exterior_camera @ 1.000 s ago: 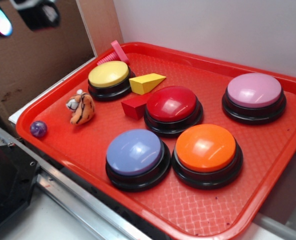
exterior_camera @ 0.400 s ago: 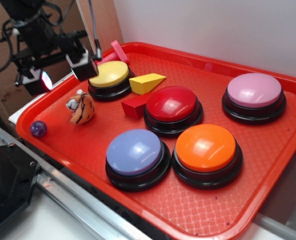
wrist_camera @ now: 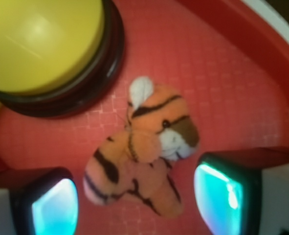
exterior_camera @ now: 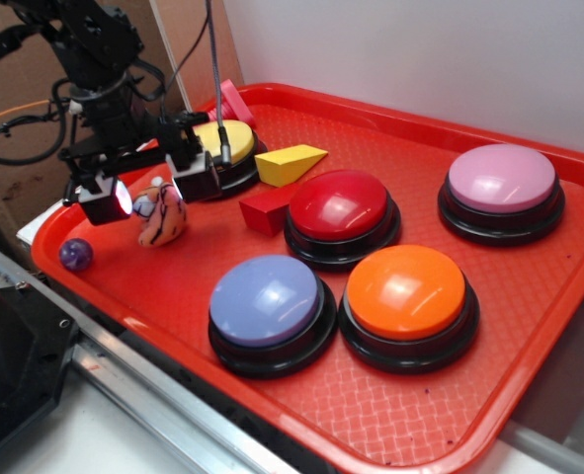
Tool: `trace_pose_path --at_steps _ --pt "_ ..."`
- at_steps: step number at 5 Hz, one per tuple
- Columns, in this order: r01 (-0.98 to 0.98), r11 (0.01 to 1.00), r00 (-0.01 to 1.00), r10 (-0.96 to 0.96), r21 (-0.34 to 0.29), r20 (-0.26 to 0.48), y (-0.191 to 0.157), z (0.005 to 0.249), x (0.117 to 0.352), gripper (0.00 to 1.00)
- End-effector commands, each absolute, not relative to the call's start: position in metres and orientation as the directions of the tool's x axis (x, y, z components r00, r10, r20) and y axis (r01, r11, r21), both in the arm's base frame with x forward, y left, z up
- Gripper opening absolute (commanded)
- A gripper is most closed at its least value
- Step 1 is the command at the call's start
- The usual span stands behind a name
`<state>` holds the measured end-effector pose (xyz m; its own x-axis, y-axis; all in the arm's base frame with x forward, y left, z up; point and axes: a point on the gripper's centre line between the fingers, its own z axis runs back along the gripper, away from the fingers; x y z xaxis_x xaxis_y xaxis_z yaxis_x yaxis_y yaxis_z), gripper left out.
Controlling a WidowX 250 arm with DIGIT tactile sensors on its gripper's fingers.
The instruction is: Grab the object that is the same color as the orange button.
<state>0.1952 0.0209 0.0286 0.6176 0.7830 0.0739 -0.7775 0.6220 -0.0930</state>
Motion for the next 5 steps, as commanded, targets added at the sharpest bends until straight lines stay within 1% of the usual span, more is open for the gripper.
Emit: trace_pose_path --at_steps 1,2,3,4,5 --pt "-0.801 0.586 0.579 0.81 -0.119 0.09 0.032 0.033 0.197 1.0" --pt "-0.795 0.6 0.592 0.8 -0.088 0.097 0.032 0.032 0.198 0.42" --pt "-0.808 0.585 0.579 0.81 -0.071 0.093 0.034 0.027 0.2 0.0" --pt "-0.819 0.571 0.565 0.82 -0.056 0.088 0.038 0.022 0.205 0.0" --pt "-0.802 0.594 0.587 0.803 -0.06 0.107 0.035 0.03 0.211 0.0"
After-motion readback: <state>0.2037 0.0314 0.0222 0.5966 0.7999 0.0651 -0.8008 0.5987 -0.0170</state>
